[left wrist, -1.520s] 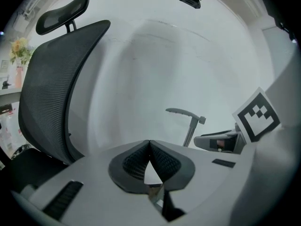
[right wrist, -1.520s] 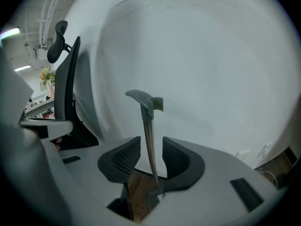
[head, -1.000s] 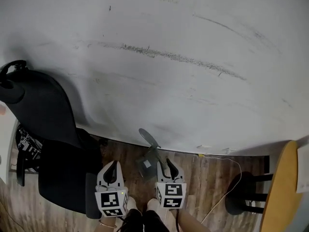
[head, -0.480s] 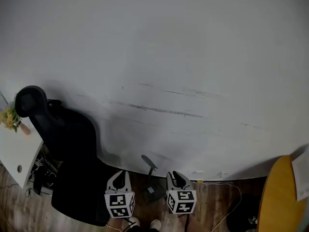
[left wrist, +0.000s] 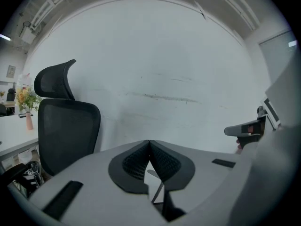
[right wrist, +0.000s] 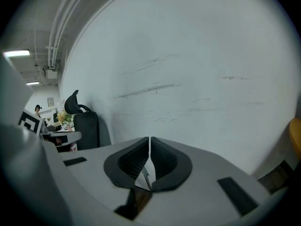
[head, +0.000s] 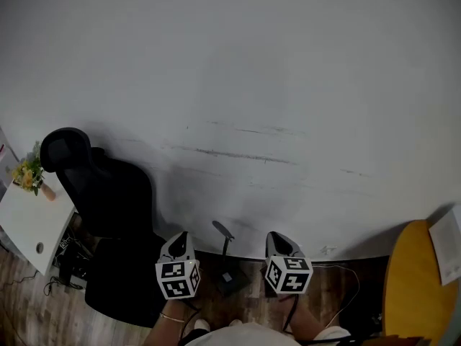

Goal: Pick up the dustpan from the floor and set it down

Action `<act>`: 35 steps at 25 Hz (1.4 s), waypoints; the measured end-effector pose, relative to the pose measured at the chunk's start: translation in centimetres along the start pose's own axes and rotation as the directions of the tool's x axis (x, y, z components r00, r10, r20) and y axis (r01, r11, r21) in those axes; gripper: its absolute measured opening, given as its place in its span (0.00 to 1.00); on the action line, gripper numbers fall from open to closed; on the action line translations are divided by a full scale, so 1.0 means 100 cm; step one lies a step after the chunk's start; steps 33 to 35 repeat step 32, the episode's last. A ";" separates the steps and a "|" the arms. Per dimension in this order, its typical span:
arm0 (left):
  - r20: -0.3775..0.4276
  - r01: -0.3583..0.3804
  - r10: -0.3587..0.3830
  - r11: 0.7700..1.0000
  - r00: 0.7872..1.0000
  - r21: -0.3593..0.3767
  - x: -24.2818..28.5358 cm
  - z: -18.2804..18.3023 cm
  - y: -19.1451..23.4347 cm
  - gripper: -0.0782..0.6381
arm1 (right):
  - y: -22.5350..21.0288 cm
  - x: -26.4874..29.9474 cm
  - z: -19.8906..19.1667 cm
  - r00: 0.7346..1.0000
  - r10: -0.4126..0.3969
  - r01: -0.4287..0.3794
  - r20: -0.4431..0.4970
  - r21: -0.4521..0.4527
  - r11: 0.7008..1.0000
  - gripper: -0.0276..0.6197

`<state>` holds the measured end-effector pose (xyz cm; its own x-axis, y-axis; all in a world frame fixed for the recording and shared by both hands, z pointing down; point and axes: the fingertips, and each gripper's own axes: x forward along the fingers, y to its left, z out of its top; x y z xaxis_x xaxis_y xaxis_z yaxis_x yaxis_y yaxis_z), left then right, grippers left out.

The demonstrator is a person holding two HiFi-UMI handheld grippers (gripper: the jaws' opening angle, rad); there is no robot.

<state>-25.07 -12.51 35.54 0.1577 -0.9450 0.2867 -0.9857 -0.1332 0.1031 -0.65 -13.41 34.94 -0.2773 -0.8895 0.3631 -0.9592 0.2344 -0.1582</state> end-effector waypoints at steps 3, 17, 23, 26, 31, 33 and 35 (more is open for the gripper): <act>0.013 0.015 -0.015 1.000 1.000 0.014 0.001 0.004 -0.002 0.13 | -0.001 -0.001 0.005 1.000 -0.014 0.014 0.009 -0.016 1.000 0.10; 0.036 0.080 -0.082 0.995 0.996 0.059 0.014 0.021 -0.015 0.13 | -0.010 -0.002 0.021 0.996 -0.085 0.086 0.036 -0.020 0.996 0.09; 0.032 0.083 -0.085 0.994 0.996 0.070 0.011 0.020 -0.015 0.13 | -0.012 -0.004 0.020 0.995 -0.094 0.094 0.030 -0.015 0.995 0.09; 0.032 0.085 -0.088 0.994 0.996 0.074 0.011 0.021 -0.014 0.13 | -0.012 -0.005 0.022 0.995 -0.098 0.098 0.036 -0.015 0.995 0.09; 0.032 0.083 -0.085 0.994 0.996 0.073 0.009 0.020 -0.015 0.13 | -0.012 -0.005 0.021 0.995 -0.096 0.097 0.034 -0.014 0.995 0.09; 0.031 0.082 -0.084 0.994 0.996 0.072 0.009 0.019 -0.015 0.13 | -0.012 -0.006 0.020 0.995 -0.096 0.097 0.033 -0.014 0.995 0.09; 0.031 0.082 -0.084 0.994 0.996 0.072 0.009 0.019 -0.015 0.13 | -0.012 -0.006 0.020 0.995 -0.096 0.097 0.033 -0.014 0.995 0.09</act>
